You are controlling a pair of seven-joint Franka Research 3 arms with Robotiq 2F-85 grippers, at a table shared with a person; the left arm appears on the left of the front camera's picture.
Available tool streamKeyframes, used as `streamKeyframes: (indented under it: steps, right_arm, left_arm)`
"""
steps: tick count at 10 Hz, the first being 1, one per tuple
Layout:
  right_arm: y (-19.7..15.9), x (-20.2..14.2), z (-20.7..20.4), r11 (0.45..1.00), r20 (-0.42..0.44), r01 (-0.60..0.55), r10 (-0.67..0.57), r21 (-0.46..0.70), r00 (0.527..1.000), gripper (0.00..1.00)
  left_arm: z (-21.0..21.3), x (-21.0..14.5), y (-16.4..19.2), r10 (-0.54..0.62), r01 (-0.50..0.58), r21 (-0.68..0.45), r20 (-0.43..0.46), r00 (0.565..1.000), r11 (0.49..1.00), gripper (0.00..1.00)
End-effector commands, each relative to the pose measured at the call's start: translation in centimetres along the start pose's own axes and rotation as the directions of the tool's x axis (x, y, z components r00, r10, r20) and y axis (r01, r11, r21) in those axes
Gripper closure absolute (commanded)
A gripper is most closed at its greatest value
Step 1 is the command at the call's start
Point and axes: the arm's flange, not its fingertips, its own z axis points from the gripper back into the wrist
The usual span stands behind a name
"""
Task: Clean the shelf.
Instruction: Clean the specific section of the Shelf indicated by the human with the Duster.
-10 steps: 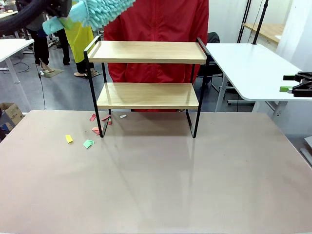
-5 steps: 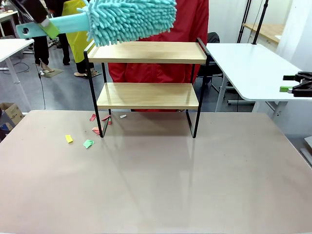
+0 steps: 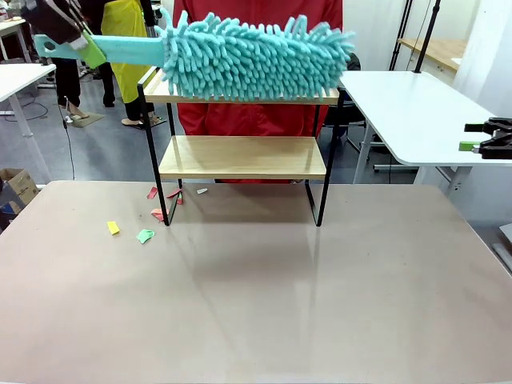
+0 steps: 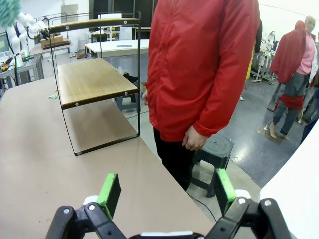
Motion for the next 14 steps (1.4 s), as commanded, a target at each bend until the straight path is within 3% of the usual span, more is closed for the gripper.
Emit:
streamKeyframes:
  steps: [1,3,5,7,9,11,12,14]
  right_arm:
    - [0.2,0.3,0.0,1.0,-0.003,-0.003,0.003,0.003,1.0,0.0]
    - [0.2,0.3,0.0,1.0,-0.003,-0.003,0.003,0.003,1.0,0.0]
    - [0.2,0.3,0.0,1.0,-0.003,-0.003,0.003,0.003,1.0,0.0]
    - [0.2,0.3,0.0,1.0,-0.003,-0.003,0.003,0.003,1.0,0.0]
    - [0.2,0.3,0.0,1.0,-0.003,-0.003,0.003,0.003,1.0,0.0]
    - [0.2,0.3,0.0,1.0,-0.003,-0.003,0.003,0.003,1.0,0.0]
    - [0.2,0.3,0.0,1.0,-0.003,-0.003,0.003,0.003,1.0,0.0]
    - [0.2,0.3,0.0,1.0,-0.003,-0.003,0.003,0.003,1.0,0.0]
  left_arm:
    - [-0.7,-1.0,0.1,-0.077,0.073,-0.088,-0.045,0.996,0.993,0.87]
    - [-2.8,-0.2,-1.3,-0.198,0.166,-0.185,-0.175,0.964,0.969,0.87]
    - [-4.8,-1.1,-2.4,-0.372,0.295,-0.282,-0.278,0.886,0.913,0.87]
    - [-6.9,-3.5,-2.6,-0.472,0.304,-0.408,-0.418,0.777,0.861,0.87]
    - [-7.8,-5.4,-1.9,-0.452,0.23,-0.432,-0.532,0.716,0.872,0.87]
    - [-9.2,-6.1,-1.1,-0.411,0.186,-0.408,-0.58,0.703,0.894,0.87]
    - [-8.4,-5.7,-1.8,-0.437,0.206,-0.439,-0.528,0.728,0.874,0.87]
    - [-8.4,-5.7,-1.8,-0.437,0.206,-0.439,-0.528,0.728,0.874,0.87]
